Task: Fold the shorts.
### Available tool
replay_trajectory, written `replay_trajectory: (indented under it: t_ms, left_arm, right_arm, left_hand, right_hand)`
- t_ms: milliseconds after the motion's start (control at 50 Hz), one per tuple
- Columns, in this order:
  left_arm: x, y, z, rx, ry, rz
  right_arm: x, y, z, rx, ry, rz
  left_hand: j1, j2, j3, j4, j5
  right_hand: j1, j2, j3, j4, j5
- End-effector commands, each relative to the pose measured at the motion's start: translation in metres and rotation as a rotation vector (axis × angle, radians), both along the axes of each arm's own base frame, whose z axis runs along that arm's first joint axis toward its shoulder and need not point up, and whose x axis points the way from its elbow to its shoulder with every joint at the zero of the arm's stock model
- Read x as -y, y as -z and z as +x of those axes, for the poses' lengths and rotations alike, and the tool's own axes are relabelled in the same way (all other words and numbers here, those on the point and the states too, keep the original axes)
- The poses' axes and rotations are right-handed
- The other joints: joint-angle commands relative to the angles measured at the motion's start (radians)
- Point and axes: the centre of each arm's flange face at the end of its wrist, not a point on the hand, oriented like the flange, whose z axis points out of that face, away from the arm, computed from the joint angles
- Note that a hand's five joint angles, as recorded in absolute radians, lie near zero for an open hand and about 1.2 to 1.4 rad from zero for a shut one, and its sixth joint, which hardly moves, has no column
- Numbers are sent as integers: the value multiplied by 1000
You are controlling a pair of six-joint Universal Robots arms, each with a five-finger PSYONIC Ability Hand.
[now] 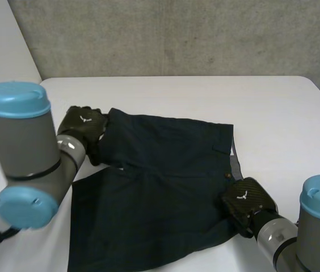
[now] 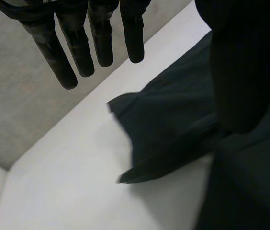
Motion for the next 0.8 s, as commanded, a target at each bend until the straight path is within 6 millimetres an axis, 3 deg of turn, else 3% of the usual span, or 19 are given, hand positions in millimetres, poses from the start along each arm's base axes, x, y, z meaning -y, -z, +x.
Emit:
replay_trajectory:
  t_ms: [20, 80, 160, 280, 400, 480, 500, 540, 660, 800]
  left_arm:
    - [-73, -5, 18, -51, 51, 209]
    - [-107, 3, 31, -13, 55, 290]
    - [-131, 13, 42, 29, 76, 327]
    - [-149, 29, 52, 73, 80, 391]
    - [-154, 43, 52, 99, 88, 421]
    - [-143, 59, 50, 120, 45, 401]
    - [-139, 62, 50, 126, 17, 378]
    - [-135, 63, 50, 133, -9, 354]
    - [-140, 60, 47, 201, 34, 314]
    - [-181, 40, 52, 357, 212, 271]
  right_arm:
    - [12, -5, -1, 147, 92, 58]
    - [15, -6, -3, 172, 116, 66]
    - [17, -6, -4, 174, 123, 67]
    - [15, -5, -4, 168, 129, 68]
    - [15, -5, -5, 169, 131, 69]
    - [15, -6, -5, 169, 131, 70]
    - [14, -6, -5, 168, 130, 72]
    - [14, -7, -5, 164, 124, 69]
    - [3, -17, -10, 52, 64, 60]
    - [-30, -43, -28, -240, -104, 36]
  left_hand:
    - [104, 106, 108, 107, 104]
    - [109, 112, 114, 112, 110]
    - [121, 124, 125, 124, 121]
    - [121, 124, 125, 124, 121]
    - [130, 132, 134, 133, 130]
    - [519, 522, 523, 522, 519]
    - [794, 796, 798, 797, 794]
    - [1004, 1006, 1008, 1007, 1004]
    - [1022, 1025, 1026, 1025, 1022]
    - [1022, 1025, 1026, 1025, 1022]
  right_hand:
    - [402, 222, 191, 203, 227]
    - [402, 222, 191, 203, 227]
    - [402, 222, 191, 203, 227]
    - [402, 222, 191, 203, 227]
    - [402, 222, 191, 203, 227]
    - [402, 222, 191, 203, 227]
    - [402, 222, 191, 203, 227]
    - [402, 222, 191, 203, 227]
    - [402, 222, 191, 203, 227]
    - [402, 222, 191, 203, 227]
